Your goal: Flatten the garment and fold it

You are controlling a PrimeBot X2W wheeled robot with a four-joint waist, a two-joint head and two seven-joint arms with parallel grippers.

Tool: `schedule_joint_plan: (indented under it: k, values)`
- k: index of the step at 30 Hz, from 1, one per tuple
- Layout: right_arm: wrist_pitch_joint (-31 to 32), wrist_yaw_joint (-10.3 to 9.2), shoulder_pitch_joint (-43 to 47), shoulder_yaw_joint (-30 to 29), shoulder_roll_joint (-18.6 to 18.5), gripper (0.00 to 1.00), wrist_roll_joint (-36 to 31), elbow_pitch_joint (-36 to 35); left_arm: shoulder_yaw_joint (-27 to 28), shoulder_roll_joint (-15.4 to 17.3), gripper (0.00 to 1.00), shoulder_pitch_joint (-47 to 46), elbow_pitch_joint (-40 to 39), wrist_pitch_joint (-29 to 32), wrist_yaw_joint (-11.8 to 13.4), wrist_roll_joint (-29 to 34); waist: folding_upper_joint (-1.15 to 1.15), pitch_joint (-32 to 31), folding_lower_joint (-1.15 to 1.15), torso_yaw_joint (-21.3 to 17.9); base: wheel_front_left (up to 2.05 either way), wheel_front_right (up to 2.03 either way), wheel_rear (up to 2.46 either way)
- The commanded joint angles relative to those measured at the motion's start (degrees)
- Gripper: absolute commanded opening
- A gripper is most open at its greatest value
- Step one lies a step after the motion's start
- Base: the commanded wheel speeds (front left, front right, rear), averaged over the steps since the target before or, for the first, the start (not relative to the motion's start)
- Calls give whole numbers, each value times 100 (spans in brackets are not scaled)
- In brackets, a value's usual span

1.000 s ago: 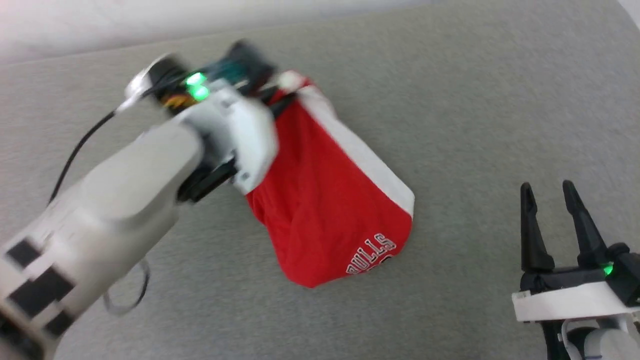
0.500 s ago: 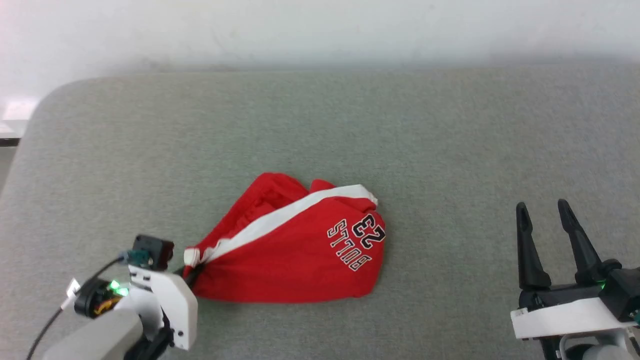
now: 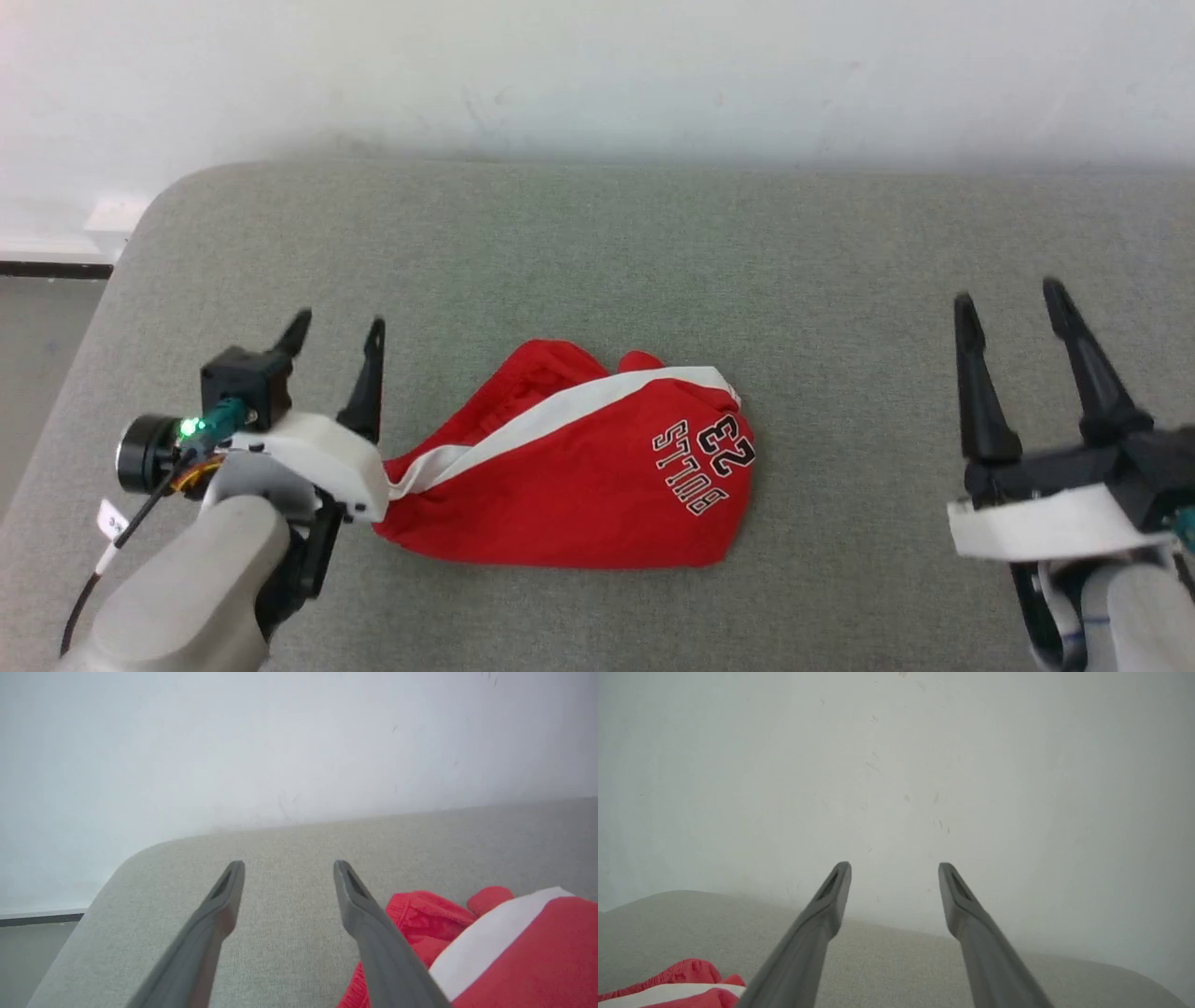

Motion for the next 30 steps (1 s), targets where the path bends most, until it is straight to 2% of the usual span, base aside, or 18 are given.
schedule_joint_plan:
  k: [1, 5, 10, 14, 18, 20, 24, 27, 30]
  values:
    - [-26, -5, -283, 78, -106, 100, -56, -35, 408, -128, 100, 291, -318, -24, 183, 397, 0, -14, 0, 35, 0, 0, 0]
    - [-26, -5, -863, 575, -681, 100, 112, 265, 1422, -463, 100, 1028, -1005, -25, 485, 1379, 0, -27, 0, 85, 0, 0, 0]
    - [173, -5, -1723, 1985, -1766, 100, 955, 1237, 2467, -1072, 100, 1843, -1575, -26, 628, 2379, 0, -49, 0, 157, 0, 0, 0]
    - [1265, -5, -2558, 3259, -2571, 100, 2158, 1534, 3074, -1509, 100, 2317, -1894, -26, 491, 3024, 0, 14, 0, 262, 0, 0, 0]
    - [2537, -5, -3329, 4296, -3110, 100, 3475, 1549, 3463, -1903, 100, 2514, -1987, -26, 169, 3421, 0, 189, 0, 422, 0, 0, 0]
    - [3153, -5, -3706, 4815, -3293, 100, 3952, 1552, 3623, -2093, 100, 2514, -2008, -27, 21, 3579, 0, 306, 0, 502, 0, 0, 0]
    - [4139, -5, -4375, 5573, -3389, 100, 4797, 1695, 3840, -2443, 100, 2422, -1965, -27, -272, 3875, 0, 602, 0, 678, 0, 0, 0]
    - [4518, -5, -4783, 6012, -3326, 100, 5058, 1980, 3968, -2686, 100, 2302, -1913, -27, -466, 4057, 0, 819, 0, 825, 0, 0, 0]
    - [4585, -5, -5079, 6364, -3228, 100, 5115, 2377, 4059, -2881, 100, 2169, -1850, -27, -650, 4225, 0, 1027, 0, 982, 0, 0, 0]
